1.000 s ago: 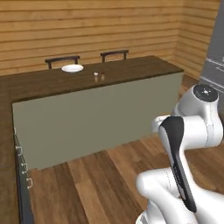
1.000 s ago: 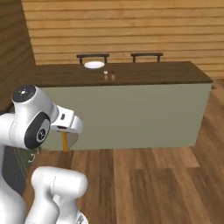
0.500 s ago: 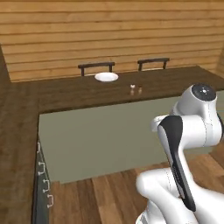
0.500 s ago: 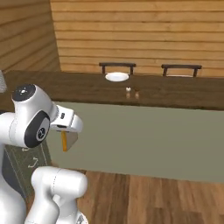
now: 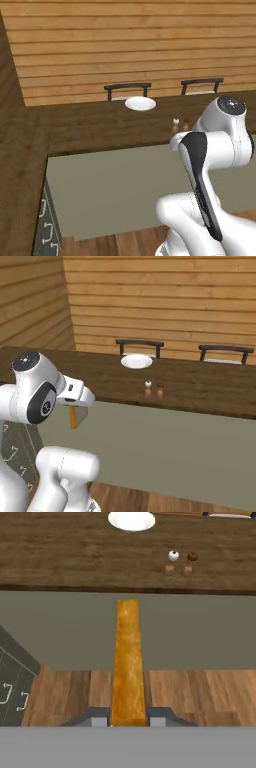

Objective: Start the toaster. Once the lever pops up, take the bread to the plate on the dining counter.

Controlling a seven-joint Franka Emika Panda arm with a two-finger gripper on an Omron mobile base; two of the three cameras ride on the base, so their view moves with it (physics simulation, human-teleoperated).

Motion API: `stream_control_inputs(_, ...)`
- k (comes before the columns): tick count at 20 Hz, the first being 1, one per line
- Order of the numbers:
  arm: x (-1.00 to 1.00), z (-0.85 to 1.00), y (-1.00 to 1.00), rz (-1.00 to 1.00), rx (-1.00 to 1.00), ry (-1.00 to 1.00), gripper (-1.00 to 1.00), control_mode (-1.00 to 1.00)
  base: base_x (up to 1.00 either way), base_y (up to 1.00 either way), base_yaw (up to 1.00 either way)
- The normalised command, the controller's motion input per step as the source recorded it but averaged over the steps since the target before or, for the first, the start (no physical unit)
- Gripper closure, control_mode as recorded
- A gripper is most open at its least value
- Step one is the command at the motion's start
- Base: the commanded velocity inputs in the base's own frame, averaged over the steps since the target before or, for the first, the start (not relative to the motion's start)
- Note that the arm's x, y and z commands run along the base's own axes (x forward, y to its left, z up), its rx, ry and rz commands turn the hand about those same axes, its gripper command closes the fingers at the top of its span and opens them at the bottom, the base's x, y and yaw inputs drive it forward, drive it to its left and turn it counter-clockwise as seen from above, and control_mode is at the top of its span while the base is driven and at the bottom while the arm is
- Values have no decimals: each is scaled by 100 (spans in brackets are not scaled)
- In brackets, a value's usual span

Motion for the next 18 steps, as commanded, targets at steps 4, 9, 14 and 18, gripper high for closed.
stream_control_inputs(4, 0, 0, 0, 0, 0, 0, 100, 100, 75, -36, 5)
stream_control_inputs(9, 0, 0, 0, 0, 0, 0, 100, 100, 67, -9, 2)
stream_control_inputs(14, 0, 0, 0, 0, 0, 0, 100, 100, 55, -6, 0)
stream_control_inputs(18, 0, 0, 0, 0, 0, 0, 100, 100, 55, -6, 0)
